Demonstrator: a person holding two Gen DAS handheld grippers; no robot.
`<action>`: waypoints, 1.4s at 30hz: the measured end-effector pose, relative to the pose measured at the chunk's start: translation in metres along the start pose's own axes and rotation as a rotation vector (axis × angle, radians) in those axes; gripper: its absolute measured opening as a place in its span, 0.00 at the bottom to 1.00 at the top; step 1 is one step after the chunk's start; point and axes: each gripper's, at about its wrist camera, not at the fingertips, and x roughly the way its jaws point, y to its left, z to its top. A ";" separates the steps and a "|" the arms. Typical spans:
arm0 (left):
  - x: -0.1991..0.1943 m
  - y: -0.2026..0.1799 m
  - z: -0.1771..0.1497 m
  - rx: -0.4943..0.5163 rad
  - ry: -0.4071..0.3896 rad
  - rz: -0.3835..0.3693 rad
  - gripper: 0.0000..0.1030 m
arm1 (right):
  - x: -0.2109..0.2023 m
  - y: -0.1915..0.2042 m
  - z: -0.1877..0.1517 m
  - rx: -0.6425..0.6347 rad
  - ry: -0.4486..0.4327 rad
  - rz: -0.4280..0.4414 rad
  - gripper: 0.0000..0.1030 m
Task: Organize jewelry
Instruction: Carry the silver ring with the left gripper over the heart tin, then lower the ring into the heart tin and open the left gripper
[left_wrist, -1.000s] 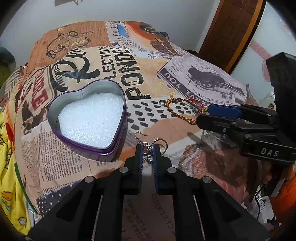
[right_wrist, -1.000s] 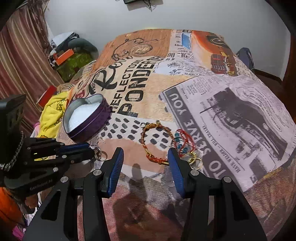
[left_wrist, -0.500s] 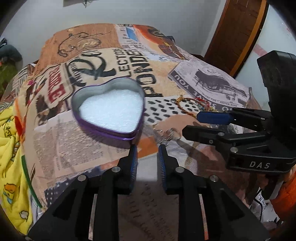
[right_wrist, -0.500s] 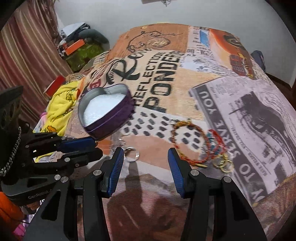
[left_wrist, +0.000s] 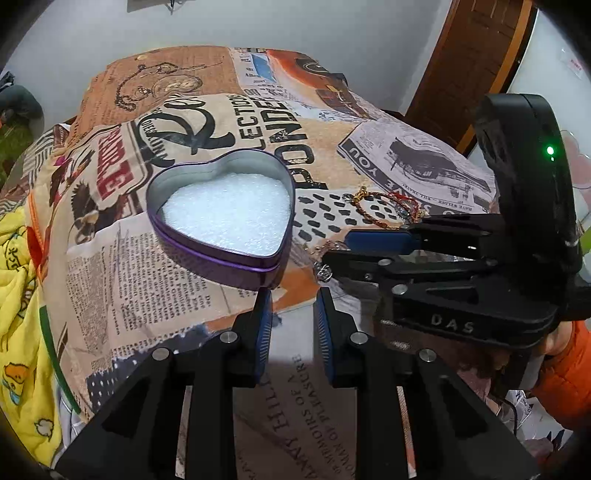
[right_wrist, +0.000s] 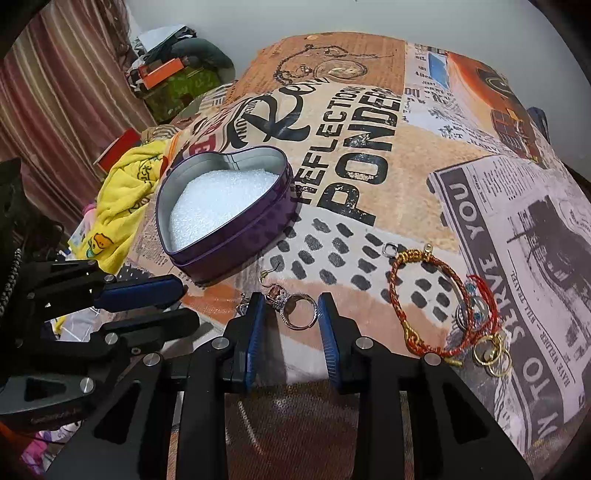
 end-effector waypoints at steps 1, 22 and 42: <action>0.002 -0.001 0.001 0.000 0.000 -0.002 0.22 | 0.000 0.000 0.000 -0.003 -0.003 -0.001 0.25; 0.031 -0.037 0.018 0.134 0.005 0.101 0.11 | -0.051 -0.037 -0.022 0.119 -0.068 -0.041 0.24; -0.092 -0.001 0.049 0.039 -0.312 0.137 0.11 | -0.092 0.018 0.029 0.048 -0.265 -0.002 0.24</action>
